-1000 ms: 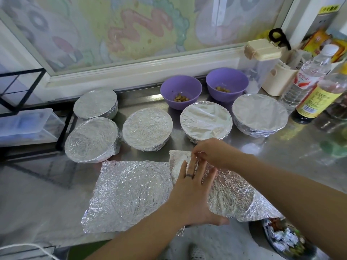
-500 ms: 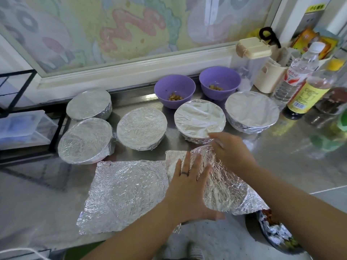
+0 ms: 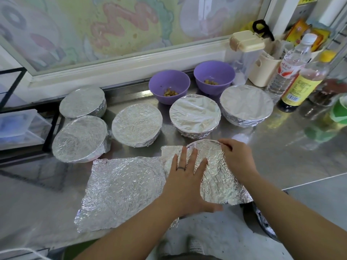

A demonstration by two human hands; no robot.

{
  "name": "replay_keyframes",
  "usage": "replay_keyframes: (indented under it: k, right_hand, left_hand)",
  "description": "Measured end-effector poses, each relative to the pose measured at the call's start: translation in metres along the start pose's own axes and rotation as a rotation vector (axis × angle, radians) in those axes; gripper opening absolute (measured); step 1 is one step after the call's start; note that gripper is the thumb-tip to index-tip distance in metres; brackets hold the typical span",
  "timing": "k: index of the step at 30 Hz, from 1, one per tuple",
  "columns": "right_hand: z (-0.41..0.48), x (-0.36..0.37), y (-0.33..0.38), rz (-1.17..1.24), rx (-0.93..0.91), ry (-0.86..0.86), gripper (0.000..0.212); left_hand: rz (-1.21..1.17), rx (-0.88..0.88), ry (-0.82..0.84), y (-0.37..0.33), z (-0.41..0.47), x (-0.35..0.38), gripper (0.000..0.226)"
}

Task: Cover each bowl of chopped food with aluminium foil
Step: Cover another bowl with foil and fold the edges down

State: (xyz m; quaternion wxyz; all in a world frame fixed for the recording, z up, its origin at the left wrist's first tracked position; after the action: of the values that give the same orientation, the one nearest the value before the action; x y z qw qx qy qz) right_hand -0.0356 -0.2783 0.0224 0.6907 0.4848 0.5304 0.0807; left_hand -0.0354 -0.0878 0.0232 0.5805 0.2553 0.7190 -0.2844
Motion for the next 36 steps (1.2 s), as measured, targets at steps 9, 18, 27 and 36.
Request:
replay_keyframes:
  k: [9, 18, 27, 36]
  right_hand:
    - [-0.019, -0.011, -0.001, 0.072, 0.089, -0.072, 0.039]
    - [-0.056, 0.003, -0.019, 0.263, 0.243, -0.109, 0.041]
    - [-0.058, 0.005, -0.025, 0.426, 0.270, -0.095, 0.030]
    - [-0.014, -0.015, -0.002, 0.139, 0.072, -0.002, 0.039]
  left_hand:
    - [-0.009, -0.050, -0.015, -0.004, -0.001, 0.001, 0.134]
    - [-0.024, -0.111, -0.028, -0.011, 0.000, 0.002, 0.134]
    - [-0.012, -0.120, 0.002, -0.012, 0.000, 0.001, 0.134]
    - [-0.384, -0.388, 0.203, -0.033, -0.005, -0.014, 0.127]
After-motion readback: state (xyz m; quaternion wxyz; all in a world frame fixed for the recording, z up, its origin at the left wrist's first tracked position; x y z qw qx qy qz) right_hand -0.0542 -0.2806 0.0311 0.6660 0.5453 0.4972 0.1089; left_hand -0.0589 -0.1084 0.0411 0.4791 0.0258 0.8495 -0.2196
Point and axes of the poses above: each hand's wrist, its own z-axis towards the middle knuckle, its own x-axis out of the palm, y = z × x, the point moved 2 cm from there along z, towards the middle knuckle, and after that the axes turned 5 degrees about -y, right-handed, at the moved point
